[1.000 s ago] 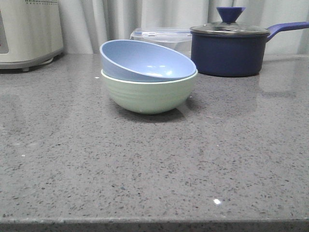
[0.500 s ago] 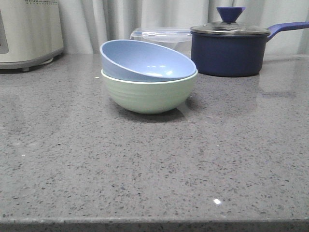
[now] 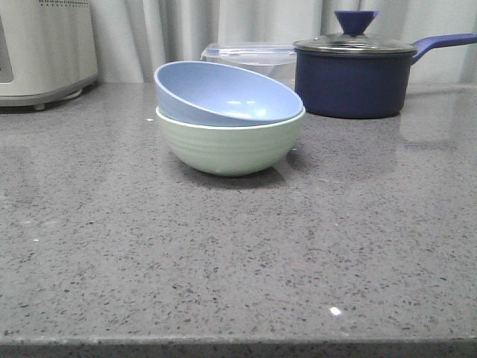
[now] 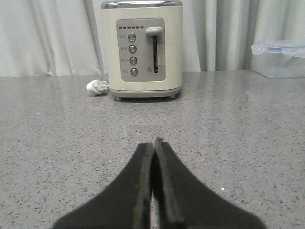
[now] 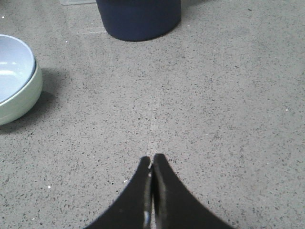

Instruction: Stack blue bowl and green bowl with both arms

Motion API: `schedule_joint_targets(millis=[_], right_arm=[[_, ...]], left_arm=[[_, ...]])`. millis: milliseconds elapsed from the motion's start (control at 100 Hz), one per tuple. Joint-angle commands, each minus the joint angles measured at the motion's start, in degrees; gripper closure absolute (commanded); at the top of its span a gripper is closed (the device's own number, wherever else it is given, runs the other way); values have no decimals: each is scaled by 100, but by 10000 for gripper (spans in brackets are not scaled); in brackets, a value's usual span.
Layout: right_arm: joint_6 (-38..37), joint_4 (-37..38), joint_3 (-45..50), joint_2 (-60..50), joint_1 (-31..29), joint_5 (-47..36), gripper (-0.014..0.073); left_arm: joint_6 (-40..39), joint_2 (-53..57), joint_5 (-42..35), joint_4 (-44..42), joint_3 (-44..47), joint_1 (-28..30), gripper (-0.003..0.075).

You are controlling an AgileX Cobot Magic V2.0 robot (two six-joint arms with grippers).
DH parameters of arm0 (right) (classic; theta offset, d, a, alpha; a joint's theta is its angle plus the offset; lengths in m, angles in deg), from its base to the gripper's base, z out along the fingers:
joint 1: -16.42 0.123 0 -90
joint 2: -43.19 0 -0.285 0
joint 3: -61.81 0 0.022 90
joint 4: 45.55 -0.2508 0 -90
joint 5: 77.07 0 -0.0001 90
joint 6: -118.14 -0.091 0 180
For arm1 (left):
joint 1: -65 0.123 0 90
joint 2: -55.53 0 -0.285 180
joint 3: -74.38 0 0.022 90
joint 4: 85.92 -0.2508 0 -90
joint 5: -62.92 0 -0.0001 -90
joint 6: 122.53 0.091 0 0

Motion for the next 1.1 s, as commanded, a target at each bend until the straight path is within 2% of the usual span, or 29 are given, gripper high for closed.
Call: schedule_joint_targets(millis=[0, 320, 650, 990, 1030, 1090], right_arm=[[31, 77, -141, 45, -27, -385, 675], [31, 89, -115, 33, -37, -472, 675], [31, 107, 1220, -463, -748, -2299, 675], [31, 107, 3034, -1644, -826, -4225, 675], [31, 107, 3234, -1776, -826, -4374, 675], [36, 163, 3203, -1875, -826, -4057, 675]], left_arm=[[-7, 201, -508, 63, 227, 21, 741], [-7, 201, -508, 63, 227, 21, 741], [-7, 201, -508, 63, 227, 21, 741], [-7, 201, -508, 63, 227, 21, 741], [-7, 201, -508, 63, 227, 21, 741], [-7, 201, -508, 63, 227, 21, 741]])
